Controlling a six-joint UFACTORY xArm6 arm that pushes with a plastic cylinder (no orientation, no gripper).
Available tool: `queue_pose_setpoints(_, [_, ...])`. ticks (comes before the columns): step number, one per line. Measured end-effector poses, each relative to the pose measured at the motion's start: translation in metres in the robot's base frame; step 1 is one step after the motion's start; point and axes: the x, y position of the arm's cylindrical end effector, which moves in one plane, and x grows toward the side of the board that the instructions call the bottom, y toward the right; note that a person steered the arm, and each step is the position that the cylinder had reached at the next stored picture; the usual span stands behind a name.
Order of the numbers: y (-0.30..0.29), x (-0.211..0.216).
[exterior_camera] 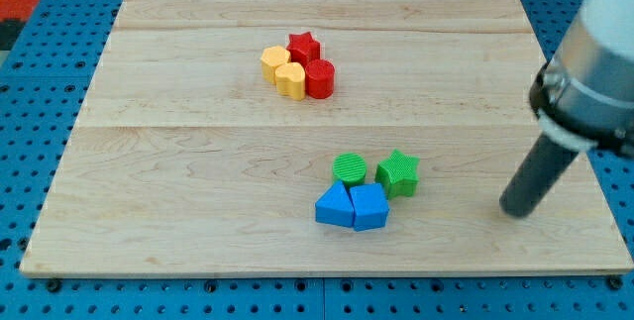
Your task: Move your arm towards the center right
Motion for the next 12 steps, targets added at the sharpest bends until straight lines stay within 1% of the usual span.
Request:
queue_pose_setpoints(1, [-0.045,-0.02])
queue_pose_setpoints(2, [-0.09,-0.02])
queue_pose_setpoints(3, [-0.08,-0.02])
queue_pose_setpoints(6, [-0.075,-0.02])
queue_pose_setpoints(7, [-0.046,-0.01])
queue_pose_setpoints(8, [-0.039,0.027])
queue_pose_setpoints(9, [-0.039,0.045])
queue_pose_setpoints(10, [-0.082,0.049])
queue_pose_setpoints(11, [-0.094,0.04])
queue_pose_setpoints(12, [-0.094,0.038])
